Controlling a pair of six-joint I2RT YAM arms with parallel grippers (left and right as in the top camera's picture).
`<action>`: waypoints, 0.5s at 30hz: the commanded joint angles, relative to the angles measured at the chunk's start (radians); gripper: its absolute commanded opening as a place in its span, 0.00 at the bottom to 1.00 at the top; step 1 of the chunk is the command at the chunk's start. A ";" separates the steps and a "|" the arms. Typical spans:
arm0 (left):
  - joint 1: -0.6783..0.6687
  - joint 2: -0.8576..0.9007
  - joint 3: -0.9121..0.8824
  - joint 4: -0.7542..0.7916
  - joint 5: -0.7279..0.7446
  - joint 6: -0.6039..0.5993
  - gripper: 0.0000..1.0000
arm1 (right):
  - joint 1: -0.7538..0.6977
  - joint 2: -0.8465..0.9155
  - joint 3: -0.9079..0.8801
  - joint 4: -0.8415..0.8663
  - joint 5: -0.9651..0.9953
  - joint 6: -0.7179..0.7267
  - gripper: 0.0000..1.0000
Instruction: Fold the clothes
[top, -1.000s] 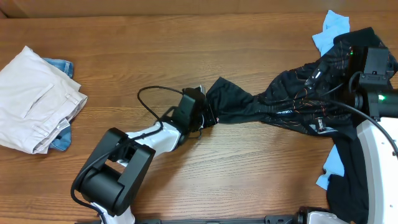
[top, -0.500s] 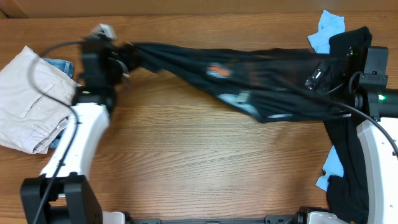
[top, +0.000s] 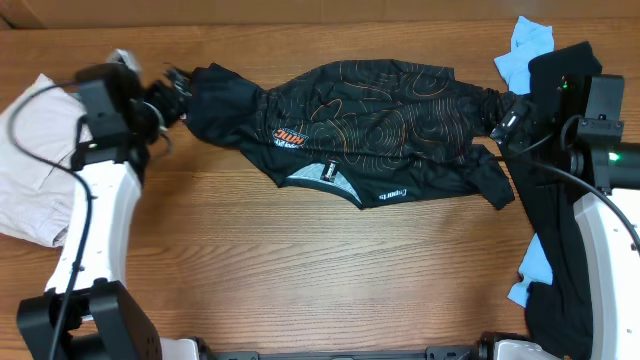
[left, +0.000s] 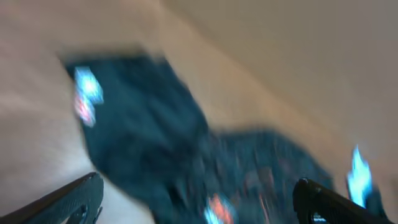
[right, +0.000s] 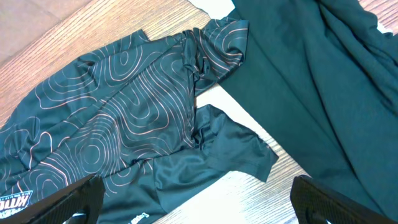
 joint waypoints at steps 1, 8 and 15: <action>-0.128 0.002 0.015 -0.113 0.059 0.026 1.00 | -0.003 -0.013 0.026 0.002 0.010 -0.004 1.00; -0.360 0.099 0.014 -0.229 -0.109 -0.066 1.00 | -0.003 -0.013 0.026 -0.016 0.010 -0.004 1.00; -0.381 0.307 0.014 -0.262 -0.121 -0.174 0.93 | -0.003 -0.013 0.026 -0.023 0.010 -0.004 1.00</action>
